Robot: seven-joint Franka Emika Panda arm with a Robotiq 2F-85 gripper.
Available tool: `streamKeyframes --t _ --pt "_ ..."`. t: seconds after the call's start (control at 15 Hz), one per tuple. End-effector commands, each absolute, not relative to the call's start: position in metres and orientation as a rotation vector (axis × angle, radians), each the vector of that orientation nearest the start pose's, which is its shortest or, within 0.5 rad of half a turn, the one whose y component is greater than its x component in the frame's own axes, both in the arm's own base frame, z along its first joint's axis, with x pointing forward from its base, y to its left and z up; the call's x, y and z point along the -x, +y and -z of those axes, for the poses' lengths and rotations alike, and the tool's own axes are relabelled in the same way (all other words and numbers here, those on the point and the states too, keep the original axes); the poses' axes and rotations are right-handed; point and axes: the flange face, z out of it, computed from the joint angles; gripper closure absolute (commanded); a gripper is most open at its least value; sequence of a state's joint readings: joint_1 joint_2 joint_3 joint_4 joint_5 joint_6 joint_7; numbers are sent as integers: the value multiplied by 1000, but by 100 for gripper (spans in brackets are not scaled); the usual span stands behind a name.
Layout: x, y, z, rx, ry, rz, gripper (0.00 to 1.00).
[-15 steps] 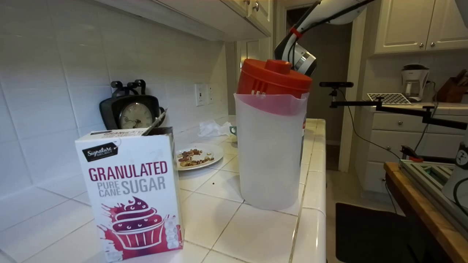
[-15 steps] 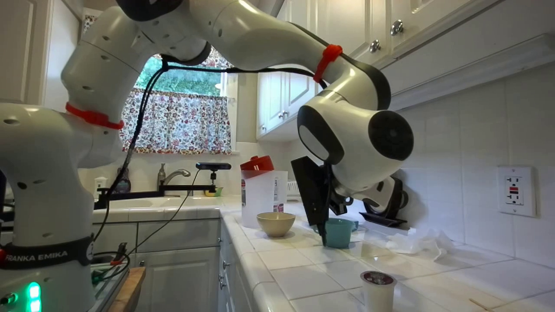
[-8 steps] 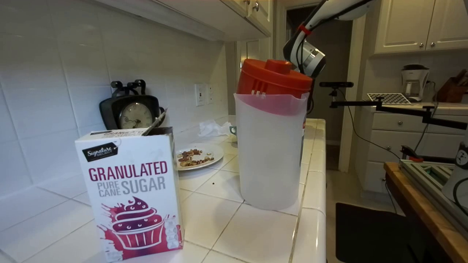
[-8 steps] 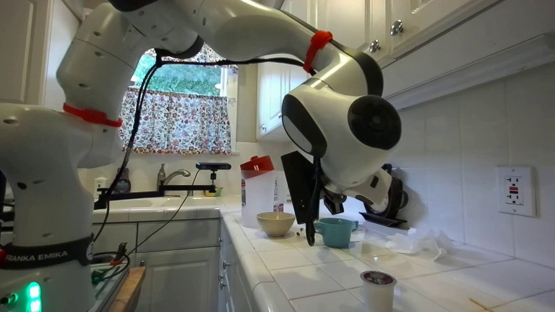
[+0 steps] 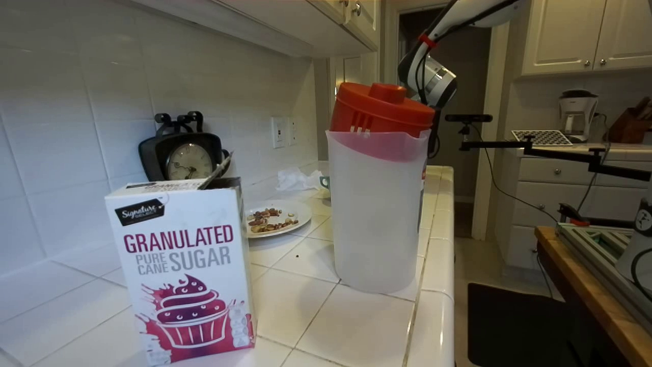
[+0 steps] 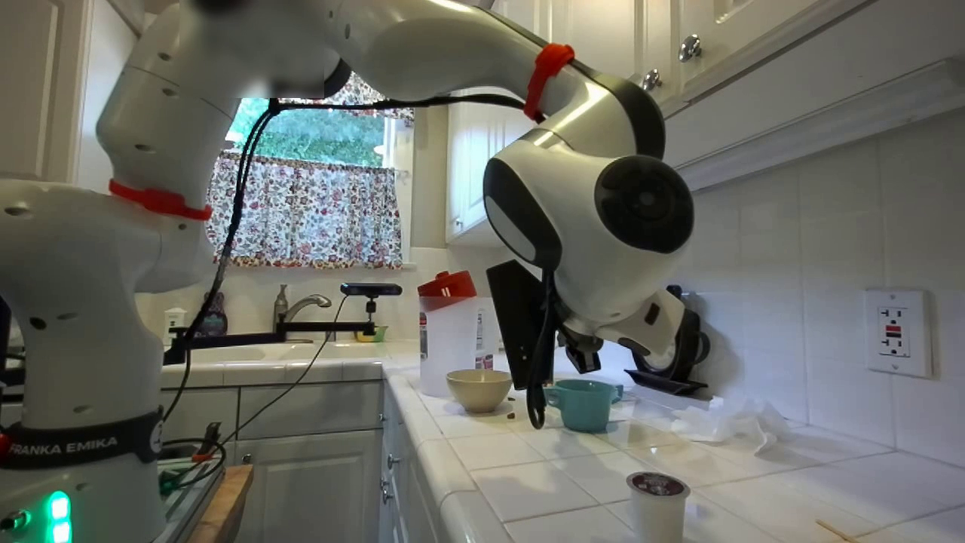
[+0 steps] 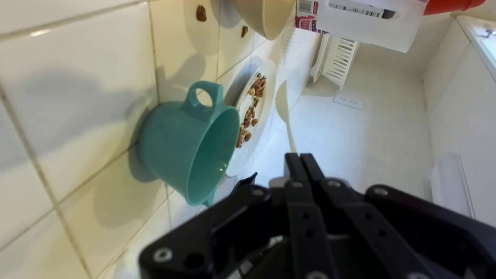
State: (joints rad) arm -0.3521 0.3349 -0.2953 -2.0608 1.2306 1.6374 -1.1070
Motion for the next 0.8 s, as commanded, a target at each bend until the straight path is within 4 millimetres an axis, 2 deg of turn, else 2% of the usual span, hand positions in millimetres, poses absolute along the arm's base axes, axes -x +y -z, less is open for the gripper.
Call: streamKeyframes --t 0.0,0.4,0.73 --pt "-489 -246 -286 1962 164 492 99" --pt "-500 -241 -284 1995 169 494 99" --pt "-527 -225 -281 1981 140 506 99"
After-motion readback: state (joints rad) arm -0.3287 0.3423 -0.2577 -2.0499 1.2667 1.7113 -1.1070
